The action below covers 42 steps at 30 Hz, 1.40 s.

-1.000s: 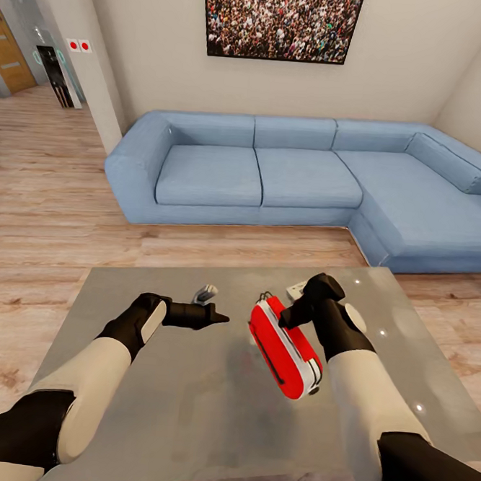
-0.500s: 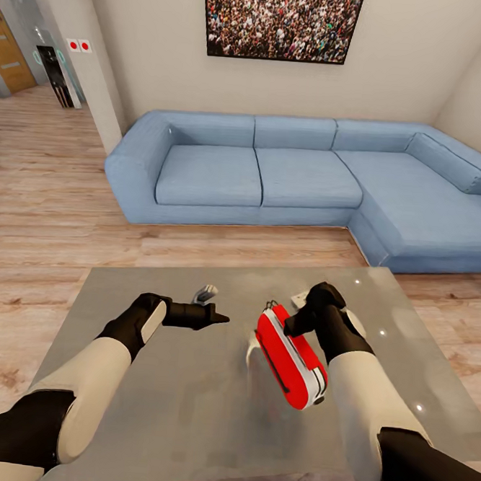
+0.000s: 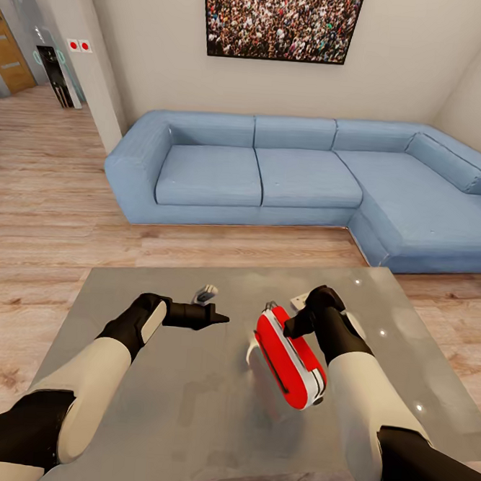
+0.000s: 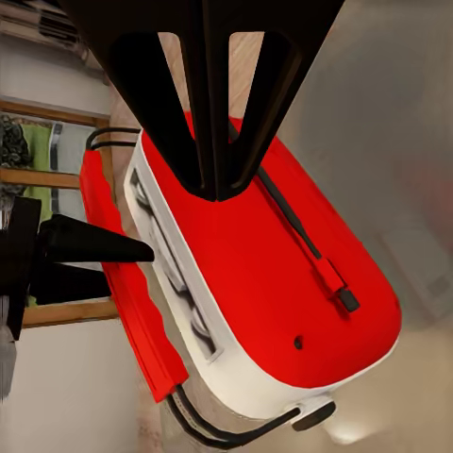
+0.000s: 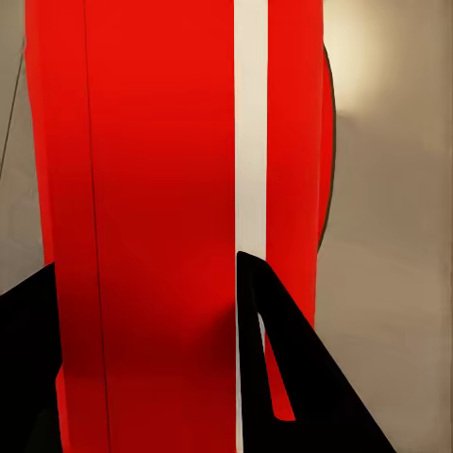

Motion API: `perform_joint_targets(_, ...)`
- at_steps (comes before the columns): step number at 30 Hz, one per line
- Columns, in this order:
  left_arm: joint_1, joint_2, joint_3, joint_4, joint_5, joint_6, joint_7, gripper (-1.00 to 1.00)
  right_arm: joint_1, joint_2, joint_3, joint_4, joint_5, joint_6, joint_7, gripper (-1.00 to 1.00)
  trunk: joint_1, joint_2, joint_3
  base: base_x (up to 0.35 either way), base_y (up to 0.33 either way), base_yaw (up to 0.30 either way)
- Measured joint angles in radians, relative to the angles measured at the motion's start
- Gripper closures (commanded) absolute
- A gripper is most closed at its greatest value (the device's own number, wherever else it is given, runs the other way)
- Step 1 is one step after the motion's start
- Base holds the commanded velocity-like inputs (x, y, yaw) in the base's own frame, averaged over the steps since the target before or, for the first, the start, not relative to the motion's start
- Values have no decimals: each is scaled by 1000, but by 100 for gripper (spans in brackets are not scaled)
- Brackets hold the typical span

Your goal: Turn on the radio receiver that's on the table in the living room.

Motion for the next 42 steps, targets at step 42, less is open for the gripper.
perform_joint_targets(42,0,0,0,1,0,-3,0,100,0,-2,-49,112,-87,-142,-131,100,0,0,0,0,0,0)
